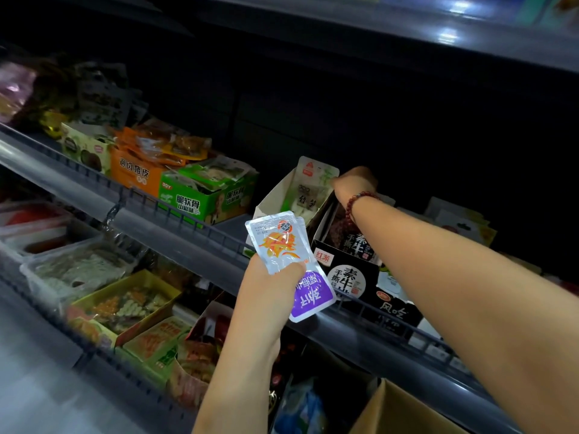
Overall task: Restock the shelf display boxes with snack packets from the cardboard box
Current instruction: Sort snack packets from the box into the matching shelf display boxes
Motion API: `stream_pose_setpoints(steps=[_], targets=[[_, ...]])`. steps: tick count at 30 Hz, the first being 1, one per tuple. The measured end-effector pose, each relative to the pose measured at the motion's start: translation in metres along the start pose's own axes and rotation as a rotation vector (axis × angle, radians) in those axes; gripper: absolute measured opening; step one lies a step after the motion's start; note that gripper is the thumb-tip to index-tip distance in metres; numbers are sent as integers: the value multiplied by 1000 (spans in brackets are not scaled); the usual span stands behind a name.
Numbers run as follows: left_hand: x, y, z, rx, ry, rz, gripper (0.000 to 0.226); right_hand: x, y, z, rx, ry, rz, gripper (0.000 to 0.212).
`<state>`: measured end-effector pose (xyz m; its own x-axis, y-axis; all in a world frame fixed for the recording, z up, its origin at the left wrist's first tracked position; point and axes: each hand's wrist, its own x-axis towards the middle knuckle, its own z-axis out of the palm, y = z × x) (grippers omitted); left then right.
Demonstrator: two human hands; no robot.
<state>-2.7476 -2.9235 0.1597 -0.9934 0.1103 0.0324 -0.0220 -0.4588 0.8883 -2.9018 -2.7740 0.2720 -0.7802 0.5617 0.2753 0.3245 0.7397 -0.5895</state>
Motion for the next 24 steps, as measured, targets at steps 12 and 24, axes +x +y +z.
stream_pose_setpoints(steps=[12, 24], targets=[[-7, 6, 4, 93, -81, 8, 23, -59, 33, -15, 442, 10, -174, 7], [-91, 38, 62, 502, -252, 129, 44, -208, 121, -136, 884, -290, 92, 48]])
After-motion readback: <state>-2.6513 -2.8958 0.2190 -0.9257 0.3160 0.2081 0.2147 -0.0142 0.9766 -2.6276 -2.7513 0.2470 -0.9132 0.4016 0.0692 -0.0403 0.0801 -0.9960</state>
